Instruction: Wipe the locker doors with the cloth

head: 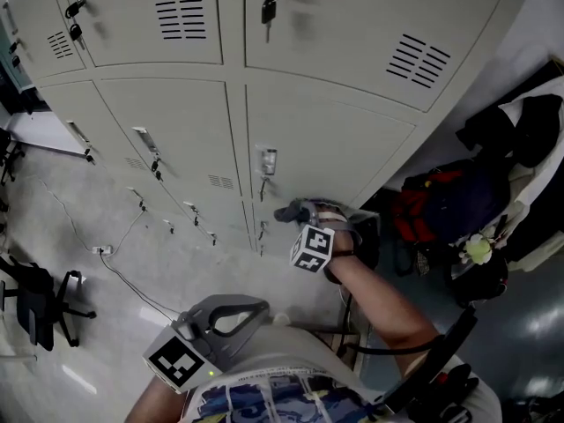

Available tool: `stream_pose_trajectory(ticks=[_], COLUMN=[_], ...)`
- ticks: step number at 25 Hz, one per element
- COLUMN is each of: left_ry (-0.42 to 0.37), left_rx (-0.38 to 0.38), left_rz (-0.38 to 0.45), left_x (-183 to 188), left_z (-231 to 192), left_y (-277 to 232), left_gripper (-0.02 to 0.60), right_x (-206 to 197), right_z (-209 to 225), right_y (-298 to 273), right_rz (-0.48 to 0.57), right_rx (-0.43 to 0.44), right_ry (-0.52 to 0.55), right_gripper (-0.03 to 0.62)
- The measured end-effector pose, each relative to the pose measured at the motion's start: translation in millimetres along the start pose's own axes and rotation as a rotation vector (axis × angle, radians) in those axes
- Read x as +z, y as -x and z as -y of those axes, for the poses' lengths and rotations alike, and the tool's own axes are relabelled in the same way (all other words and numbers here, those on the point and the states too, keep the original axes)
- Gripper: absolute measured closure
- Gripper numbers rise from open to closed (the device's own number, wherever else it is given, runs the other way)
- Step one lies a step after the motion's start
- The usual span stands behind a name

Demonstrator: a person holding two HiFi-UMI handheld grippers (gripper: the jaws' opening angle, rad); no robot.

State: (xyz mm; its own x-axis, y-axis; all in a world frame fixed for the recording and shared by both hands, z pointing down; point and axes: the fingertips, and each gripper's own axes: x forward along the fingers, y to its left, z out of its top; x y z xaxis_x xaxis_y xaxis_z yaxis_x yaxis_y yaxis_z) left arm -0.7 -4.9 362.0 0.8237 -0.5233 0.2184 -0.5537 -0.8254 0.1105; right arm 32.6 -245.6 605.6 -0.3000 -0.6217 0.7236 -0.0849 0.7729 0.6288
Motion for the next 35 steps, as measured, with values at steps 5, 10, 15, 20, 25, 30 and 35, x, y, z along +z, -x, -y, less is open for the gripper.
stream_pose_trajectory(ticks=[5,10,15,20,25,30,35], left_ry=[0.007,0.008,0.011,-0.01,-0.013,-0.019,-0.006], left_rx=[0.011,0.012,-0.01,-0.04,-0.045,-0.034,-0.01], left_rz=[-0.012,0.002,0.025,0.038,0.049,0.06,0.06], left_x=[-3.2,-4.3,-1.6,0.4,3.0,4.3,-0.2], left_z=[0.2,-1.2,-0.7,4.2,5.6,4.7,-0.2], left_y=[4.2,8.0,5.6,3.8,5.8,11.5,19.3], left_gripper=[0.578,0.578,0.578,0.578,0.578,0.578,0.578], right_x=[-14.6,13.6,60.7,107.5,136.1,127.1,110.8], right_z=[-20.1,0.1,58.4,125.5,183.9,212.1,203.3], right_y=[-21.4,33.7,126.9,219.0,277.7,268.2,232.1], right_rz=[-0.033,0.039,0.15,0.276,0.32,0.275,0.222], right_rx=[0.073,0.087,-0.027,-0.221,-0.405,-0.468,-0.42], right_ry=[-0.025,-0.032,-0.001,0.029,0.04,0.049,0.032], right_gripper=[0.482,0.48,0.48,0.48,0.48,0.48,0.48])
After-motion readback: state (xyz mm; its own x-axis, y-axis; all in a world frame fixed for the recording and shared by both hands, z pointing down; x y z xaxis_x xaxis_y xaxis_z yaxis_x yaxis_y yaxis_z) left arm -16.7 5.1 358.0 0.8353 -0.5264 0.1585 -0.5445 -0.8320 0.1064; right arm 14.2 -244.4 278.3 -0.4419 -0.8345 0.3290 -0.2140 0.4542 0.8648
